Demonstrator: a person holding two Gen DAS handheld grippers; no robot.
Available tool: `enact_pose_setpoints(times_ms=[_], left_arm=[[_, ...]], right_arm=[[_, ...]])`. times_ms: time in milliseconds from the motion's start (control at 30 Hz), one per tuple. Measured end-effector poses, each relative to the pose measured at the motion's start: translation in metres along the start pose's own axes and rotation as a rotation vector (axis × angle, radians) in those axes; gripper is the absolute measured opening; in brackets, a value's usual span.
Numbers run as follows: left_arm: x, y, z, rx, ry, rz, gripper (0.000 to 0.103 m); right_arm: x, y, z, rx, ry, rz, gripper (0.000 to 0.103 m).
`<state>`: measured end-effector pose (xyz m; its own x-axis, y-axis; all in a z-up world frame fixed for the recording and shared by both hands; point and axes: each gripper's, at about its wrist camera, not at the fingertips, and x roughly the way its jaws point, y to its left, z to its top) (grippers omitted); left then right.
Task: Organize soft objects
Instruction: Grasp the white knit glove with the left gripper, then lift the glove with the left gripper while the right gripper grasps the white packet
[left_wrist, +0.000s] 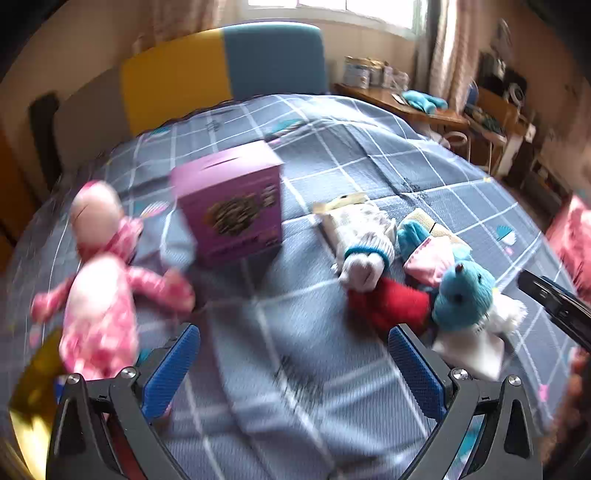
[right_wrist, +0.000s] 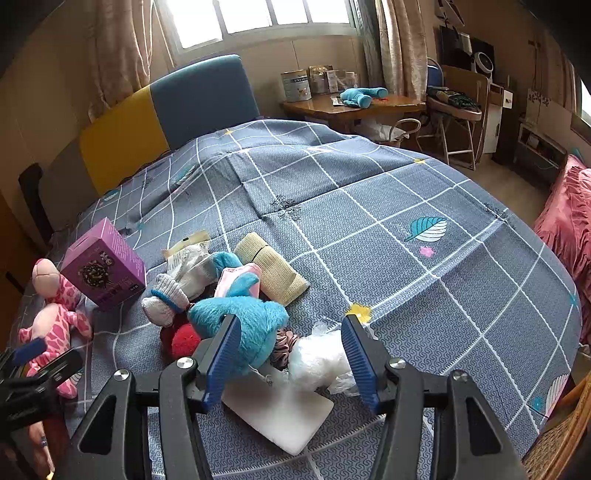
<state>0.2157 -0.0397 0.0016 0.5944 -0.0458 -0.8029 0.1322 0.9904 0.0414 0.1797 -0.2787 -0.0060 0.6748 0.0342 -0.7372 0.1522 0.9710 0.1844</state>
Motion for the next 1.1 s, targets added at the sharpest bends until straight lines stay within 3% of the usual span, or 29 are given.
enact_pose_setpoints(times_ms=[267,433,500,533,567,767,1100], left_arm=[[0.057,-0.055,0.043,0.173,-0.005,0.013,0.098],[0.094,-0.072,0.056,0.206,0.035,0.012,0.095],[0.111,-0.072,0.058,0.197,0.075,-0.001,0.077],[0.12,-0.073,0.058,0.197,0.107,-0.022,0.046],[0.126,-0.072,0.056,0.188,0.143,-0.057,0.039],[0.088,-0.036,0.038,0.028,0.078,-0.142,0.038],[0.001,0.039,-0.043,-0.13,0.037,-0.118,0.038]], right_arm=[[0.006,-0.011,0.001,0.06,0.026,0.032,0.057],[0.007,-0.017,0.001,0.092,0.033,0.05,0.057],[0.009,-0.017,0.001,0.092,0.042,0.052,0.057],[0.01,-0.017,0.001,0.091,0.044,0.053,0.057],[0.009,-0.017,0.001,0.09,0.042,0.051,0.057],[0.004,-0.022,0.002,0.108,0.007,0.057,0.057],[0.006,0.007,-0.002,0.005,0.051,0.149,0.057]])
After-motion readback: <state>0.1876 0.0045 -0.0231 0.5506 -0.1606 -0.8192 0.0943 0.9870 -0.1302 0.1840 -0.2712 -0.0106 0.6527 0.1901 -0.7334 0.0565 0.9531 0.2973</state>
